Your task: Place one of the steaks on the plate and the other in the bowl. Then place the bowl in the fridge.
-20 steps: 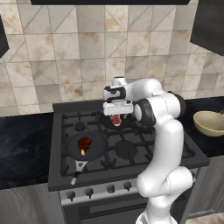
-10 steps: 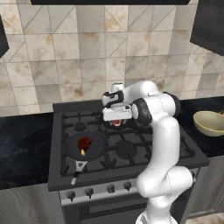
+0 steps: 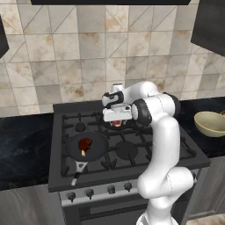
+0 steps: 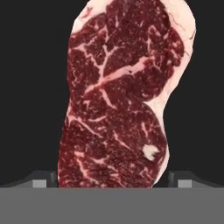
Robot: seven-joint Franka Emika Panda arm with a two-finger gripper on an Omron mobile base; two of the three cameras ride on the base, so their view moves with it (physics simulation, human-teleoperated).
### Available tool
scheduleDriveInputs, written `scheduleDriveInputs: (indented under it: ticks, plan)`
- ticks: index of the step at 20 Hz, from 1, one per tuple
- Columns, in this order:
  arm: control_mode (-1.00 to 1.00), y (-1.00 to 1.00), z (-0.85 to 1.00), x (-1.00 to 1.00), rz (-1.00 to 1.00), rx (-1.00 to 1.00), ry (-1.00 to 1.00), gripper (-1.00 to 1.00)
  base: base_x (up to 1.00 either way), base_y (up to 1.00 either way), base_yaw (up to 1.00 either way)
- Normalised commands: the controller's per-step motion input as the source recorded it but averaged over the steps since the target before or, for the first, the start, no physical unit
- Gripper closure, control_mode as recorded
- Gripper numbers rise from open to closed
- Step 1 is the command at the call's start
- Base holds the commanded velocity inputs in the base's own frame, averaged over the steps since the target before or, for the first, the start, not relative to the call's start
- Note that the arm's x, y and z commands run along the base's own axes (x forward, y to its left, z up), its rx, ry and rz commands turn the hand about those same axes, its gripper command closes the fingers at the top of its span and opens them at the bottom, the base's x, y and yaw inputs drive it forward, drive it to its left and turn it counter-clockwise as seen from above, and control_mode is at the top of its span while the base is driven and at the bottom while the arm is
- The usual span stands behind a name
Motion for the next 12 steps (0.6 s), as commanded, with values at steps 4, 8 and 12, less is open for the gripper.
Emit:
scheduleDriveInputs:
  ticks: [4, 8, 12]
  plan:
    - [-1.00, 0.02, -0.21, 0.01, 0.00, 0.00, 0.00, 1.00, 0.00, 0.00, 0.00]
    - [-1.00, 0.00, -0.18, 0.00, 0.00, 0.00, 0.00, 1.00, 0.00, 0.00, 0.00]
    - [-1.00, 0.03, -0.12, 0.00, 0.00, 0.00, 0.00, 1.00, 0.00, 0.00, 0.00]
